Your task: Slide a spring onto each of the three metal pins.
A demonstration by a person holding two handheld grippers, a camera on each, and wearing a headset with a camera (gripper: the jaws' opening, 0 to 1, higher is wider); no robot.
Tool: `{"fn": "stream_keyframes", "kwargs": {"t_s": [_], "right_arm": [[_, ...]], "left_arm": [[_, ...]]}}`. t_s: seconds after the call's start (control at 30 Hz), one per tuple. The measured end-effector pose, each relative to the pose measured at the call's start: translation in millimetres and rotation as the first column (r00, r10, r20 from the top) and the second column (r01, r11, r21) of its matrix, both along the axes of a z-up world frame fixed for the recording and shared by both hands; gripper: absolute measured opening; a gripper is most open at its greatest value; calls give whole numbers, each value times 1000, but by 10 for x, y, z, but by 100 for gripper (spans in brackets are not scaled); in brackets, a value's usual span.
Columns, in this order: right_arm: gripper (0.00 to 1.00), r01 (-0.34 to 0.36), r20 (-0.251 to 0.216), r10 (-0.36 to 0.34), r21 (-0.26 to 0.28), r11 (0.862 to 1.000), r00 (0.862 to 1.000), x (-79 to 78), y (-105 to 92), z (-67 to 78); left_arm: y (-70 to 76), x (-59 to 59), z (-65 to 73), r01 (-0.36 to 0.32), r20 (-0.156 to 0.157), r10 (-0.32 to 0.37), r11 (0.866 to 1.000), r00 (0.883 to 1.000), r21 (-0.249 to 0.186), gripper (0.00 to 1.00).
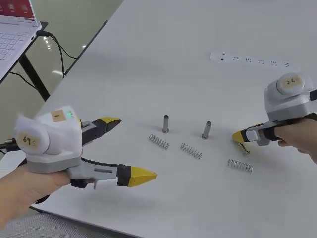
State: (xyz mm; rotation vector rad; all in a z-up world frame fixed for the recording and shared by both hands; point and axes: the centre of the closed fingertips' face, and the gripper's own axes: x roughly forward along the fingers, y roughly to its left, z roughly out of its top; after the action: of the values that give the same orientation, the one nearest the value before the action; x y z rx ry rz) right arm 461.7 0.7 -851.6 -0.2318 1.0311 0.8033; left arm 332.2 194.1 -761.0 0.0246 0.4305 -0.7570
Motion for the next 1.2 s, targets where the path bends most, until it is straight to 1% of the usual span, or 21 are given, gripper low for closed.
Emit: {"fn": "stream_keyframes", "kwargs": {"t_s": [0.1, 0.17, 0.23, 0.33, 0.37, 0.43, 0.7, 0.77, 0.97, 1.2], "right_arm": [[13, 11, -15, -11, 1, 1000, 1000, -3, 6, -28], [12, 19, -16, -20, -17, 1000, 1000, -6, -11, -51], [11, 5, -2, -5, -19, 1000, 1000, 23, 15, -68], [8, -4, 1, 4, -30, 1000, 1000, 7, 40, -96], [7, -13, 10, 13, -38, 999, 1000, 7, 44, -105], [6, 8, 10, -7, -43, 999, 1000, 12, 25, -98], [5, 45, 1, -45, -24, 999, 999, 9, -10, -86], [5, 45, -1, -45, -23, 999, 999, -3, -15, -83], [5, 29, 19, -29, -16, 999, 999, -46, -28, 0], [5, 43, 53, -44, 9, 999, 998, -48, -85, 123]], "left_arm": [[2, 3, 2, -1, 0, 1, 1000, 1000, -3, 94], [5, 8, -1, 0, -1, 0, 1000, 1000, -1, 94], [5, 12, -3, 0, -2, 0, 1000, 1000, -2, 94], [3, 17, -5, 2, -4, -2, 1000, 1000, -2, 94], [2, 18, -7, 1, -5, -1, 1000, 1000, 0, 94], [-2, 16, -8, 2, -6, -2, 1000, 1000, -2, 93], [-1, 15, -9, 3, -6, -3, 1000, 1000, -1, 93], [0, 18, -2, 2, -5, -2, 1000, 1000, -3, 93], [2, 19, -6, 4, -6, -4, 1000, 1000, 0, 93], [-17, 19, 12, 7, -2, -7, 1000, 1000, -3, 93]]}}
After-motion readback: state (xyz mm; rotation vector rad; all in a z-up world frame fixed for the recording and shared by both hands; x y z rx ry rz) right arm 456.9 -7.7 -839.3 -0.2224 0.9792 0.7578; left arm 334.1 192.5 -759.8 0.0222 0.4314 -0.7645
